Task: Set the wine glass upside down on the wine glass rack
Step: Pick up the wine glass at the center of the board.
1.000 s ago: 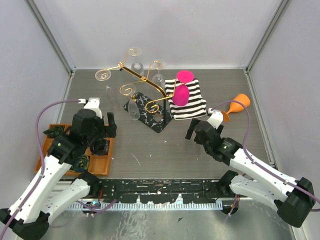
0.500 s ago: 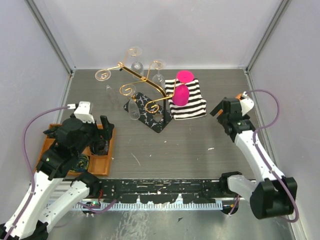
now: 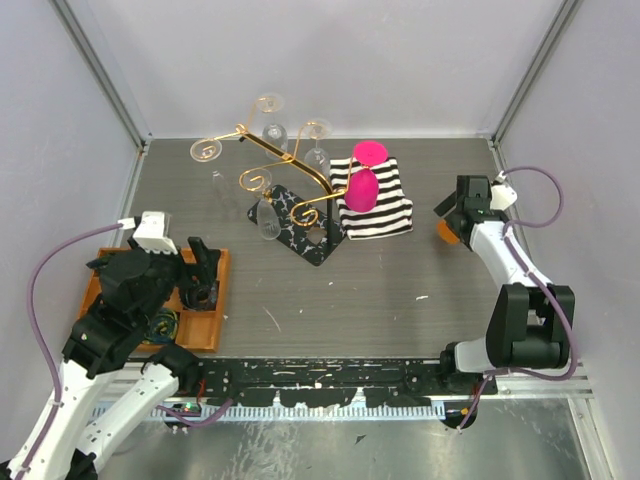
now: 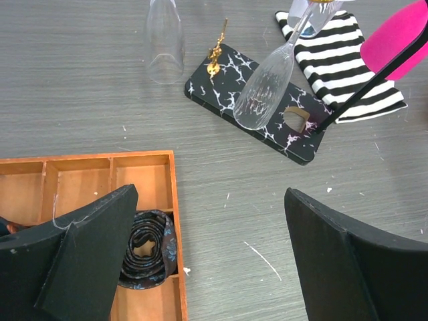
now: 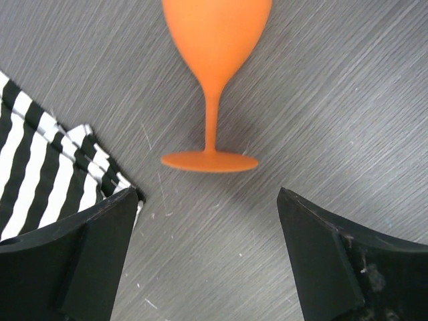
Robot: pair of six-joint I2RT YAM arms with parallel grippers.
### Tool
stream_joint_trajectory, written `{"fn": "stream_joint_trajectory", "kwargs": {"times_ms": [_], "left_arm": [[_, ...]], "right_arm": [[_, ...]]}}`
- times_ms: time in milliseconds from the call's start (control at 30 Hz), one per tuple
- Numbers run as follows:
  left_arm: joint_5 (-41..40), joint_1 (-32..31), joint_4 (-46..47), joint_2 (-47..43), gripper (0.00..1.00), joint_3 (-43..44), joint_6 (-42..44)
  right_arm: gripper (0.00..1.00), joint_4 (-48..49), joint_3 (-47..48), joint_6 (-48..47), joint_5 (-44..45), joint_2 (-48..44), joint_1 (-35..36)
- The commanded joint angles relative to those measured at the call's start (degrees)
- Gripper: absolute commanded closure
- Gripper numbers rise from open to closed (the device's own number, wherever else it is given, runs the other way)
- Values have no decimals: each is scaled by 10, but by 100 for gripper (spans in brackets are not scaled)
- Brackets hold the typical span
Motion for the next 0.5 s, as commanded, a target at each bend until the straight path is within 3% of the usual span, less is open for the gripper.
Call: {"fn": "stream_joint_trajectory", "kwargs": {"times_ms": [0, 467], "left_arm": [[-6, 0, 3, 5, 2, -9, -6], [-14, 0, 4, 20, 2, -11, -4]], "right_arm": [[11, 34, 39, 1, 1, 29, -27], [33, 72, 51, -3, -114, 123, -79]]}}
